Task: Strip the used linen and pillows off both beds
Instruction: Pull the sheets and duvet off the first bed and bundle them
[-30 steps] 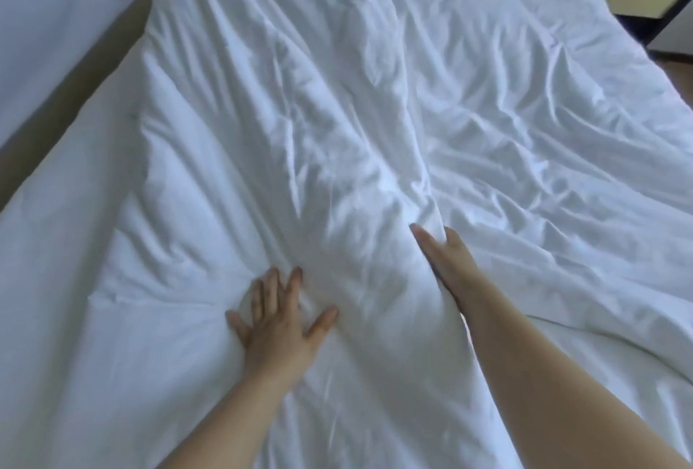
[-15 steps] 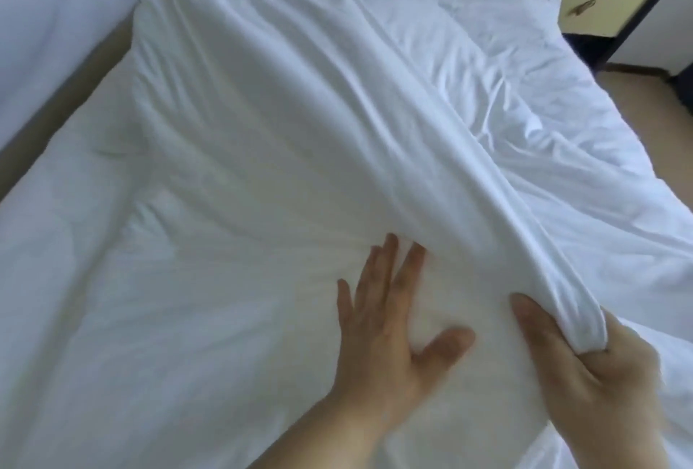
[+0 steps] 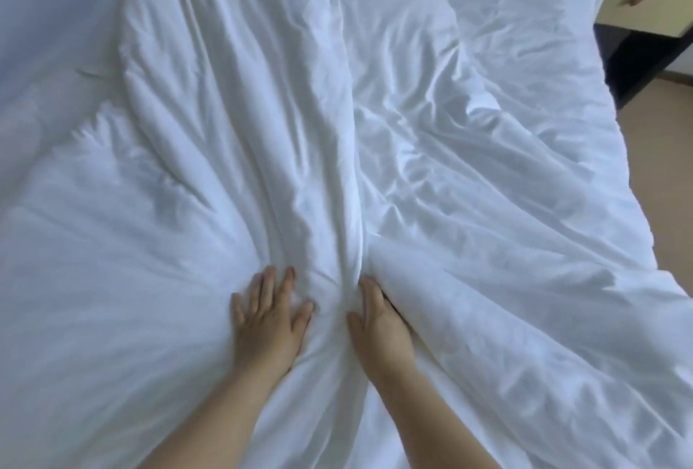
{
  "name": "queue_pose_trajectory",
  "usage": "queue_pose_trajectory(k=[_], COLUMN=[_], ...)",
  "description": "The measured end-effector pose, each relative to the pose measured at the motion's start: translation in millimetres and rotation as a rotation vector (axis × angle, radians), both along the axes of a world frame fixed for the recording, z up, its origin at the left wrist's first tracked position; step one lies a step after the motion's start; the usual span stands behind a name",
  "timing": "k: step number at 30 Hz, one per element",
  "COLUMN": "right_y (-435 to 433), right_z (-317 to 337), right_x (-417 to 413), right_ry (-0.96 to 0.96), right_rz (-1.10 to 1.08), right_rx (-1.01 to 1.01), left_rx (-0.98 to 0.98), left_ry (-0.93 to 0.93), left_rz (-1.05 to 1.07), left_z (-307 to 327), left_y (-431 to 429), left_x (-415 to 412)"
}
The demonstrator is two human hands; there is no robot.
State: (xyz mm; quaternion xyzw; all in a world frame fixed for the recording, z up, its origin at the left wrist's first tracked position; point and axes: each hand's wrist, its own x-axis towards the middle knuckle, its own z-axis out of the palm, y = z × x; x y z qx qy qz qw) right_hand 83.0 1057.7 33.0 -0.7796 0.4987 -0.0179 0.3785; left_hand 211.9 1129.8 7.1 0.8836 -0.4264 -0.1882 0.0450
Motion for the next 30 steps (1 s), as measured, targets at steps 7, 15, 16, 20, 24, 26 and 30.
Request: queue_pose_trajectory(k=[7, 15, 16, 20, 24, 26, 30], right_y=[15, 65, 70, 71, 75, 77, 80], right_z=[5, -37, -33, -24, -16, -14, -10], right_x=[-50, -156, -167, -170, -172, -173, -175], right_ry=[-0.036, 0.390, 0.426, 0.549, 0.606, 0.612, 0.637], right_rz=[0.279, 0.424, 0.428, 0.514, 0.540, 0.542, 0.569], right_rx=[0.073, -0.324, -0.322, -0.266, -0.216, -0.225, -0.230], left_rx=[-0.027, -0.279, -0.268, -0.115, 0.041, 0.076, 0.113], left_ry=[0.069, -0.153, -0.178, -0.154, -0.079, -0.067, 0.056], left_rz=[0.004, 0.059, 0.071, 0.090, 0.124, 0.123, 0.166], left_z=[-4, -15, -20, -18, -11, -8, 4], left_y=[55, 108, 112, 128, 149, 151, 149], left_x=[-97, -104, -106, -122, -135, -137, -141])
